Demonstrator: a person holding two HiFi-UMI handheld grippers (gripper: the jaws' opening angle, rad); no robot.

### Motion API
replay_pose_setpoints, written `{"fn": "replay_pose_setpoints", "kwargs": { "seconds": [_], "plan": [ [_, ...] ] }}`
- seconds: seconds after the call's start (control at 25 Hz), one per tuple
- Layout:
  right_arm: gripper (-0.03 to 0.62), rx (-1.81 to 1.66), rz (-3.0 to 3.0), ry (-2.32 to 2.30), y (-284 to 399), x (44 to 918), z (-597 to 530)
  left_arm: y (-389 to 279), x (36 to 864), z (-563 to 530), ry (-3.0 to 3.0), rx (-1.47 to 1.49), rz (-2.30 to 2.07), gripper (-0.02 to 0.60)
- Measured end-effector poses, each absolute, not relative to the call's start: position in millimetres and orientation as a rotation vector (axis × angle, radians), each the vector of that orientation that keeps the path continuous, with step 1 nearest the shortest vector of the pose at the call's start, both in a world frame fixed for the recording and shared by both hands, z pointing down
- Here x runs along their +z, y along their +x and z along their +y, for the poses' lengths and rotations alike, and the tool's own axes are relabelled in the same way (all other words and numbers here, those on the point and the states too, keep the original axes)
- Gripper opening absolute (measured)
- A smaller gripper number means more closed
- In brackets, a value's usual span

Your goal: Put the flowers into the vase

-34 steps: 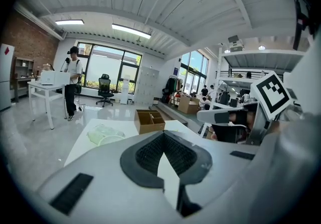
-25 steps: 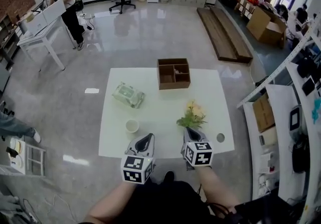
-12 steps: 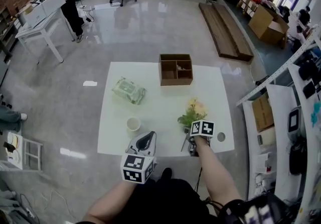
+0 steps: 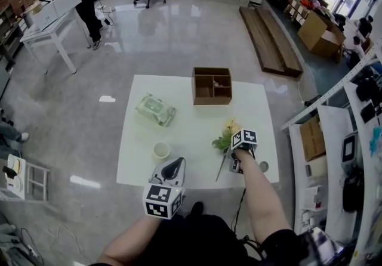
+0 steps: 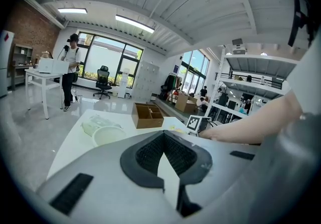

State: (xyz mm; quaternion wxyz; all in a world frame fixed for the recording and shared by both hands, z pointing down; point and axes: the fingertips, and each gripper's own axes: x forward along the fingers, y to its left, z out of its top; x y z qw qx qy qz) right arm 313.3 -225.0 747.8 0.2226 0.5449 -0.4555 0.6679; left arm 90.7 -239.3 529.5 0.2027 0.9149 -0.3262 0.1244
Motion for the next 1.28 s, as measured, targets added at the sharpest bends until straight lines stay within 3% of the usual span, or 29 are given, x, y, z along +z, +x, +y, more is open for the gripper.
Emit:
{"fn": "replay_pose_setpoints", "kwargs": {
  "seconds": [0.36,0.88,1.08,1.28],
  "plan": [
    [0.058,1.879,-1.121,1.499,318.6,776.5,-202.6,83.9,535.7,-240.2,2.546,0.359,-0.927,0.006],
    [0.029,1.84,-1.271,1.599,318.4,755.3,-222.1,84.1,531.3,-236.6,2.56,0.375,-0.925,0.006],
    [0.028,1.529,-1.545,1.802,328.4,699.0,-260.3,87.3,527.1,-234.9,2.574,0.36,-0.929,0.006],
    [0.028,0.871,-1.858,2.016,323.1,594.2,-283.8,90.2,520.9,-235.4,2.59,0.343,-0.943,0.006]
  ]
}}
